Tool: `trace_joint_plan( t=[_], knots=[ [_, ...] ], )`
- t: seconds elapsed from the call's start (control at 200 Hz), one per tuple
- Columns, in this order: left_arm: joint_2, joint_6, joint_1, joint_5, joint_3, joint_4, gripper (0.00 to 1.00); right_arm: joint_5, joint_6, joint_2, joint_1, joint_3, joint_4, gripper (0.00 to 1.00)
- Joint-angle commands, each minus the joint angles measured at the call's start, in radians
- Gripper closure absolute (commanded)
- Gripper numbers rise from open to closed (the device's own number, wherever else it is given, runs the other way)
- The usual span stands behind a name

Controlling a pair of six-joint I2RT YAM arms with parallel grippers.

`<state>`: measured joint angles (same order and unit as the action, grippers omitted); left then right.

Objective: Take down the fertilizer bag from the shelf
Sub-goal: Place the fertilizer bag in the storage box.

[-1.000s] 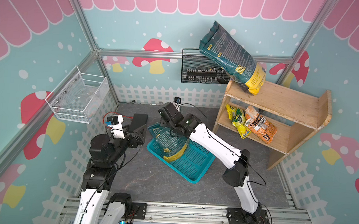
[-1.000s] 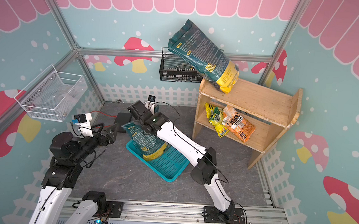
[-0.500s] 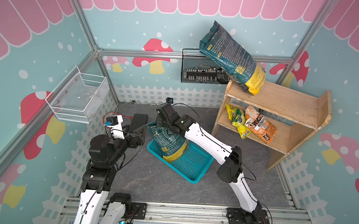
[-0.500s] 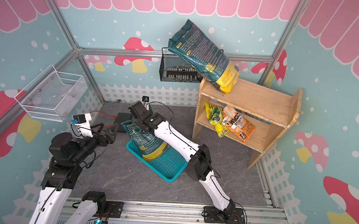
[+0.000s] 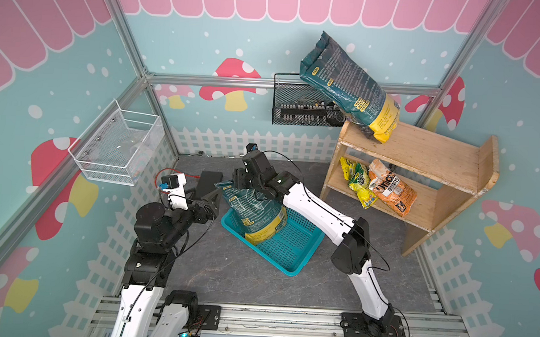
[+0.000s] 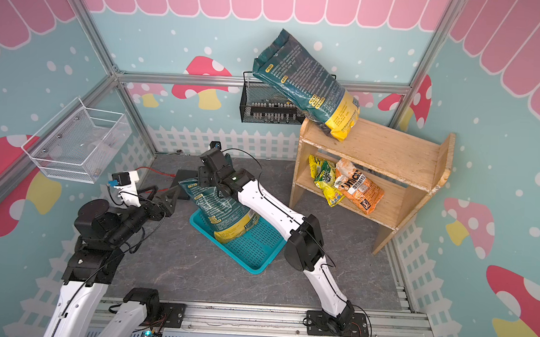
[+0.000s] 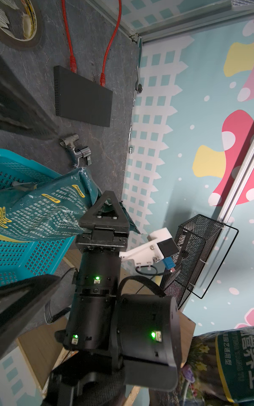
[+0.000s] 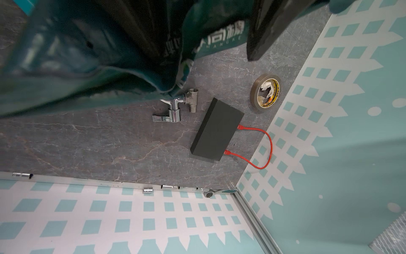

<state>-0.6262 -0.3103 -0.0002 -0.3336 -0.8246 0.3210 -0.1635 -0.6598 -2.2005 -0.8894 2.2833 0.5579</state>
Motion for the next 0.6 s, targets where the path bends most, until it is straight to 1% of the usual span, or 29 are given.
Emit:
trace_joint_plan(
  t=[0.0, 0.05, 0.105, 0.18, 0.25, 0.35, 0.435, 0.45, 0.525, 0.595],
  knots=[
    [0.002, 0.000, 0.006, -0.012, 0.010, -0.013, 0.01, -0.020, 0.059, 0.093, 0.008, -0.039, 0.028, 0.26],
    [0.002, 0.000, 0.006, -0.012, 0.011, -0.012, 0.01, -0.023, 0.070, 0.119, 0.012, -0.056, 0.025, 0.21],
    [0.003, 0.000, 0.006, -0.009, 0.010, -0.011, 0.01, -0.022, 0.080, 0.146, 0.017, -0.063, 0.025, 0.20],
    [0.002, -0.001, 0.006, -0.010, 0.010, -0.011, 0.01, -0.025, 0.100, 0.185, 0.022, -0.067, 0.024, 0.15],
    [0.003, -0.001, 0.006, -0.010, 0.010, -0.012, 0.01, -0.044, 0.122, 0.224, 0.023, -0.067, 0.025, 0.14],
    [0.002, -0.001, 0.006, -0.010, 0.010, -0.011, 0.01, -0.068, 0.168, 0.270, 0.023, -0.062, 0.025, 0.09],
    [0.003, -0.001, 0.006, -0.009, 0.010, -0.012, 0.01, -0.075, 0.210, 0.294, 0.023, -0.060, 0.025, 0.08],
    [0.003, 0.000, 0.006, -0.009, 0.010, -0.013, 0.01, -0.076, 0.220, 0.324, 0.023, -0.060, 0.026, 0.08],
    [0.003, 0.000, 0.005, -0.008, 0.011, -0.012, 0.01, -0.076, 0.259, 0.358, 0.023, -0.051, 0.033, 0.08],
    [0.002, -0.001, 0.006, -0.008, 0.010, -0.012, 0.01, -0.065, 0.317, 0.378, 0.022, -0.029, 0.038, 0.09]
  ],
)
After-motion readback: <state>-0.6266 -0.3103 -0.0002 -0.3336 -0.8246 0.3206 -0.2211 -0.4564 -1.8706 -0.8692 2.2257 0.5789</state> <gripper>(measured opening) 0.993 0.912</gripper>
